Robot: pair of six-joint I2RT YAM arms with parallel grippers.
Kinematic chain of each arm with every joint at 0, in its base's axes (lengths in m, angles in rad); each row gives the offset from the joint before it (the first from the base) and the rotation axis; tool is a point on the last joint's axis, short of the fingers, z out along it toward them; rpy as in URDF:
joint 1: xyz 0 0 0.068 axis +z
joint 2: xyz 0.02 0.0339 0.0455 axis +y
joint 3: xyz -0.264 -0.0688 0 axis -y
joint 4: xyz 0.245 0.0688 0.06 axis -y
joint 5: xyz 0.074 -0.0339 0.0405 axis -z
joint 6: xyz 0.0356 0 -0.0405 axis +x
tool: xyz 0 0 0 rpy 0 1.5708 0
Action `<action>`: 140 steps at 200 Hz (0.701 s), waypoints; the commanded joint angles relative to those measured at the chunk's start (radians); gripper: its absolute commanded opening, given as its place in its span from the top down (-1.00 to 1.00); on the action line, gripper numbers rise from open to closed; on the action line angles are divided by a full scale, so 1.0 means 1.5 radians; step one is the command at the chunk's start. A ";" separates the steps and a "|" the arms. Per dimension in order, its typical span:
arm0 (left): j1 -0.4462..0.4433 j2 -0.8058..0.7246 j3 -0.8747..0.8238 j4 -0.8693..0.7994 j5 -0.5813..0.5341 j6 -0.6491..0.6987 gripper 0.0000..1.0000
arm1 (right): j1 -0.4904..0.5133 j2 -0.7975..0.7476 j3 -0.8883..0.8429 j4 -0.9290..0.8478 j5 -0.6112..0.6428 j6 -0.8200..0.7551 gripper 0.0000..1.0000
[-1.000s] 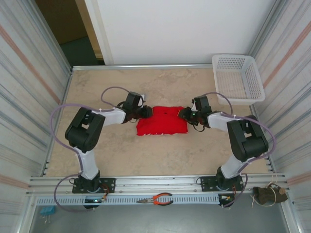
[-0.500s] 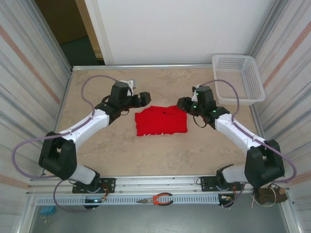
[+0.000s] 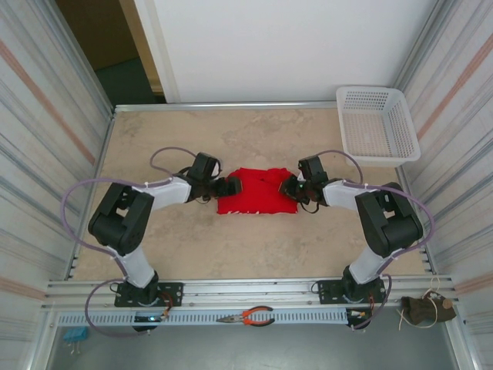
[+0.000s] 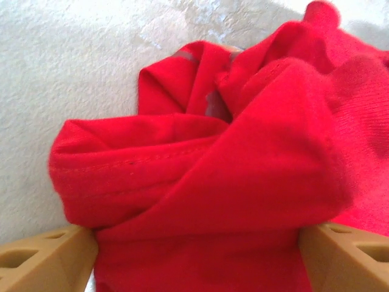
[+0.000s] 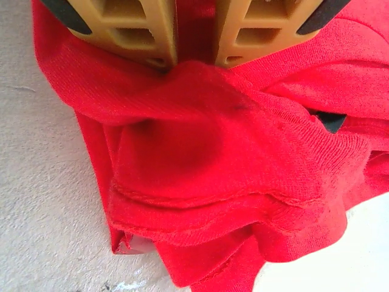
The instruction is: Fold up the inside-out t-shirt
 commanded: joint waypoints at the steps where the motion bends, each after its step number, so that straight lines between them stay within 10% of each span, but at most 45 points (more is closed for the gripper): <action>1: -0.010 0.049 0.009 0.086 0.094 -0.031 -0.77 | -0.002 0.013 -0.014 0.007 0.006 0.010 0.60; 29: -0.022 0.090 -0.006 0.223 0.178 -0.106 -0.44 | -0.001 0.023 -0.017 0.014 0.000 0.016 0.61; 60: 0.008 0.056 0.010 0.167 0.133 -0.093 1.00 | -0.005 -0.020 -0.001 -0.004 -0.019 0.015 0.60; 140: 0.282 0.098 0.411 -0.474 -0.013 0.315 1.00 | -0.083 -0.310 0.075 -0.264 -0.032 -0.086 -0.33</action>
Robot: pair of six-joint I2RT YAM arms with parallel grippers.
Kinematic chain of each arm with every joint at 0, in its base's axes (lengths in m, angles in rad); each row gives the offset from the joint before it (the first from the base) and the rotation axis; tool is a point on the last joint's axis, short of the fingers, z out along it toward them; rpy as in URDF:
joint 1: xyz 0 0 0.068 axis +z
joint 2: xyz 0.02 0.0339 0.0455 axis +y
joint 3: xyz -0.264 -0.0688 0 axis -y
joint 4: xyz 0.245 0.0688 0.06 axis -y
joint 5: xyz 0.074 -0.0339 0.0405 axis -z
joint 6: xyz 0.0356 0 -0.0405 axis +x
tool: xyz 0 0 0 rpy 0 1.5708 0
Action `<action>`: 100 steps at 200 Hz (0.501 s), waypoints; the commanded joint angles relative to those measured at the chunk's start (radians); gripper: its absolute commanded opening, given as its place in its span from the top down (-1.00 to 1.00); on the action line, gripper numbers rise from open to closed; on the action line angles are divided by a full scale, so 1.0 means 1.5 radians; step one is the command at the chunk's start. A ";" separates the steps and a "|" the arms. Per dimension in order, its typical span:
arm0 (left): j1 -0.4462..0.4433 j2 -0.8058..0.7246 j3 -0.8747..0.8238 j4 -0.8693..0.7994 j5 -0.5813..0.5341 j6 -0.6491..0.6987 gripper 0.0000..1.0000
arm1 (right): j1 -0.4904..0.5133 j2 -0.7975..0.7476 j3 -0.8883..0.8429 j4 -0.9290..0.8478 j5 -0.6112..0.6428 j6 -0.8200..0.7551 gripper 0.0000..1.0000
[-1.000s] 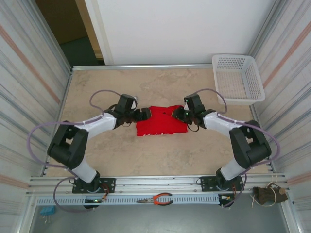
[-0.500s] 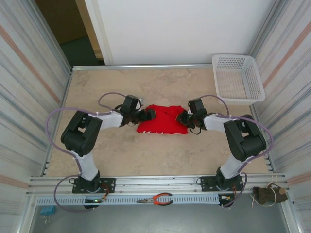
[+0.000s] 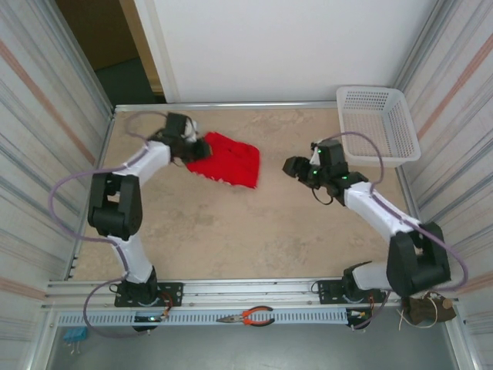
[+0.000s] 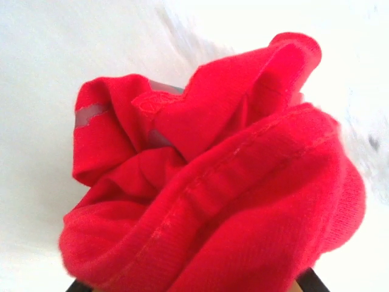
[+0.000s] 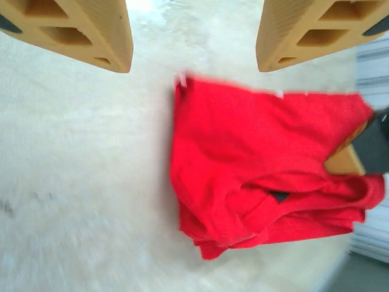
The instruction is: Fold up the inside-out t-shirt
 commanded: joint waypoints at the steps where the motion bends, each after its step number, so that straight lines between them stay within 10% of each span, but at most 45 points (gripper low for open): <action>1: 0.073 0.038 0.085 -0.209 -0.060 0.154 1.00 | -0.039 -0.065 0.010 -0.119 0.000 -0.045 -0.34; 64: 0.176 0.191 0.241 -0.287 -0.172 0.237 0.99 | -0.169 -0.150 -0.012 -0.220 -0.021 -0.087 -0.73; 85: 0.183 0.226 0.291 -0.324 -0.265 0.252 -0.17 | -0.185 -0.143 0.003 -0.252 0.022 -0.105 -0.98; 100: 0.193 0.200 0.301 -0.324 -0.292 0.237 -0.52 | -0.190 -0.129 0.033 -0.298 0.109 -0.132 -0.98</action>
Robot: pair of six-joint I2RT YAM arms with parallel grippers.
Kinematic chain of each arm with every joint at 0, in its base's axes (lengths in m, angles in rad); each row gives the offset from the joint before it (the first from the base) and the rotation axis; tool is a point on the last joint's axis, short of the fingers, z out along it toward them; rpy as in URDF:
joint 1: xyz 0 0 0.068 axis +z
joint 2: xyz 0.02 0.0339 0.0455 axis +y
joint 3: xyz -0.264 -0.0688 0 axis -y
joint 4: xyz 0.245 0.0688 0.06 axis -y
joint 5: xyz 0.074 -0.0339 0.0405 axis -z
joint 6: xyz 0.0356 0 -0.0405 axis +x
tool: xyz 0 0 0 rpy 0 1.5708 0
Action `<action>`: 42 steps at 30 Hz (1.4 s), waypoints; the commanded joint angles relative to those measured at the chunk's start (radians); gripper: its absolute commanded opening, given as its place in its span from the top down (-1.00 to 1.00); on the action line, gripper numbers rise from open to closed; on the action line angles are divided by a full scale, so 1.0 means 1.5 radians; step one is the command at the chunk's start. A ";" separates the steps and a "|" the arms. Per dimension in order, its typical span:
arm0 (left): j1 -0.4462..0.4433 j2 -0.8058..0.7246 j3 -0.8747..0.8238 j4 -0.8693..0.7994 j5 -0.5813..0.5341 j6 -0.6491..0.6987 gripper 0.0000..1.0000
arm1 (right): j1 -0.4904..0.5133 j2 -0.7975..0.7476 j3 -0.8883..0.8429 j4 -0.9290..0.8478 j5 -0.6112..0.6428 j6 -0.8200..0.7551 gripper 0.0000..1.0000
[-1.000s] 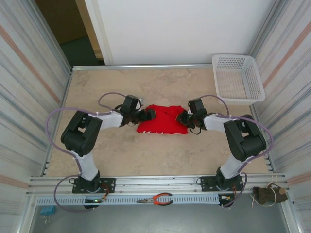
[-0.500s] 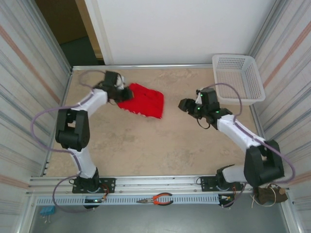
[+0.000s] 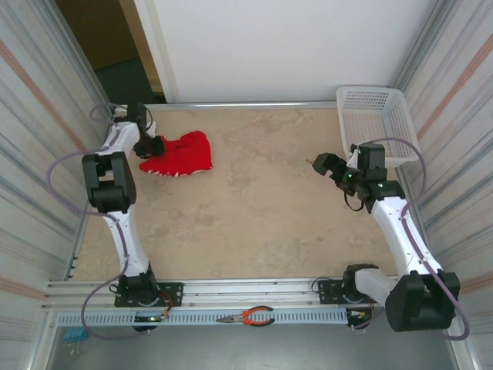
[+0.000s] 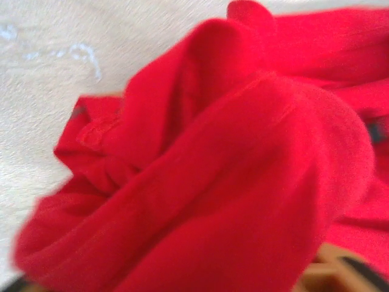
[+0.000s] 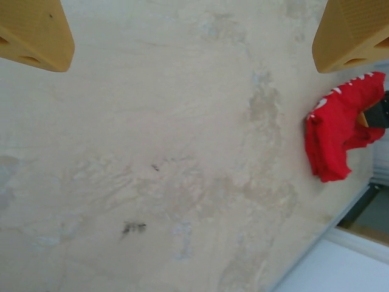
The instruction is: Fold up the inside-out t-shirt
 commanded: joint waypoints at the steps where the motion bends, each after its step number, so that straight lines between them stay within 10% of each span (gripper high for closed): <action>1: 0.010 -0.038 0.048 -0.054 -0.100 0.019 -0.53 | -0.010 0.010 0.035 -0.090 0.106 -0.053 -0.98; 6: 0.003 -0.251 -0.064 0.071 -0.090 -0.070 -0.94 | -0.017 0.009 -0.013 -0.024 0.381 -0.055 -0.98; 12: -0.150 -0.579 -0.564 0.549 -0.243 -0.023 -0.97 | -0.008 -0.005 -0.181 0.268 0.532 -0.207 -0.98; 18: -0.229 -0.575 -0.833 0.762 -0.392 0.004 -0.97 | -0.008 0.075 -0.313 0.609 0.464 -0.299 -0.98; 25: -0.153 -0.484 -0.911 1.037 -0.225 0.075 -0.97 | -0.041 0.353 -0.364 1.049 0.285 -0.348 -0.98; 27: -0.118 -0.479 -0.899 1.012 -0.183 0.043 -0.97 | -0.057 0.303 -0.305 0.839 0.255 -0.328 -0.98; 33: -0.090 -0.438 -0.950 1.153 -0.131 0.043 -0.97 | -0.026 0.295 -0.308 0.847 0.353 -0.330 -0.98; 42: -0.091 -0.461 -0.934 1.076 -0.117 0.034 -0.98 | -0.039 0.306 -0.312 0.861 0.281 -0.343 -0.98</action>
